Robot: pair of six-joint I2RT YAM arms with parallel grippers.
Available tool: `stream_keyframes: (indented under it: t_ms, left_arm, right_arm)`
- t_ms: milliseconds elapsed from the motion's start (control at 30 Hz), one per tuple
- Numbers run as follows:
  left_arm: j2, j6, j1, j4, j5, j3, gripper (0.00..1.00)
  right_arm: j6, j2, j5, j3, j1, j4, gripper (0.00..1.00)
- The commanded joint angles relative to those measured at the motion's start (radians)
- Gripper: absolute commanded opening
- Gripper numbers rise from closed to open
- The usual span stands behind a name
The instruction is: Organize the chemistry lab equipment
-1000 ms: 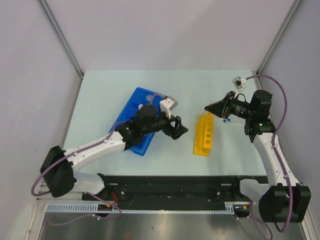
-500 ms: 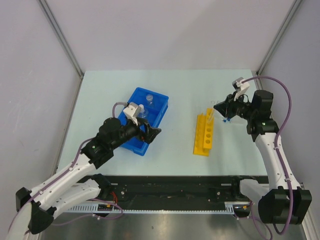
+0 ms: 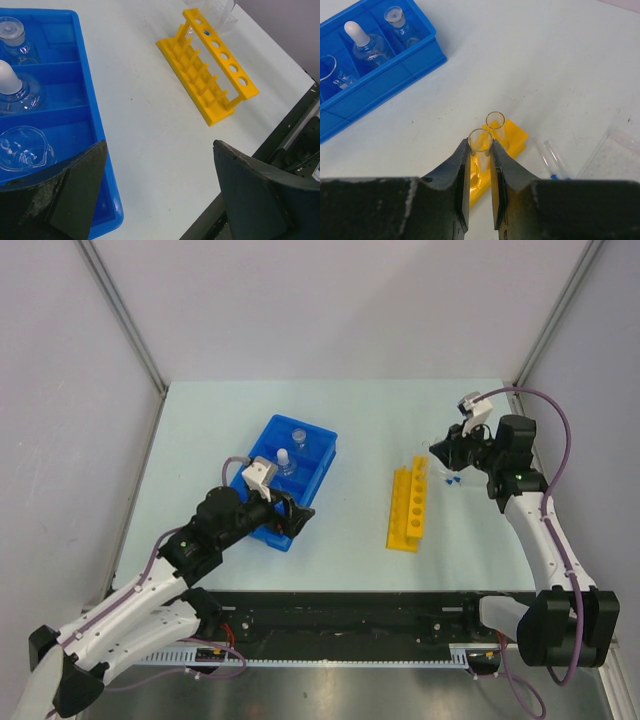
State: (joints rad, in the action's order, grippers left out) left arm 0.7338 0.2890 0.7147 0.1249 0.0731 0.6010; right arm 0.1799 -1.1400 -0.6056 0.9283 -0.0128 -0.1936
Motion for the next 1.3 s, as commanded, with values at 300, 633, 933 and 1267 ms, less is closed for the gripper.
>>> stream_keyframes:
  t_ms: [300,633,933,1267]
  left_arm:
    - [-0.048,0.027,-0.006,0.009,-0.022,-0.02,0.91]
    - [-0.07,0.033,-0.004,0.013,-0.025,-0.029,0.91]
    - [-0.068,0.035,-0.006,0.012,-0.021,-0.029,0.91]
    - [-0.073,0.036,-0.006,0.013,-0.019,-0.032,0.91]
  right_arm:
    - [0.055,-0.063,0.05,0.043,0.054,0.079,0.16]
    - [0.093,-0.095,0.061,0.03,0.082,0.039,0.17]
    - [0.124,-0.069,0.055,-0.055,0.091,0.071,0.19]
    - [0.142,-0.075,0.049,-0.091,0.093,0.094,0.21]
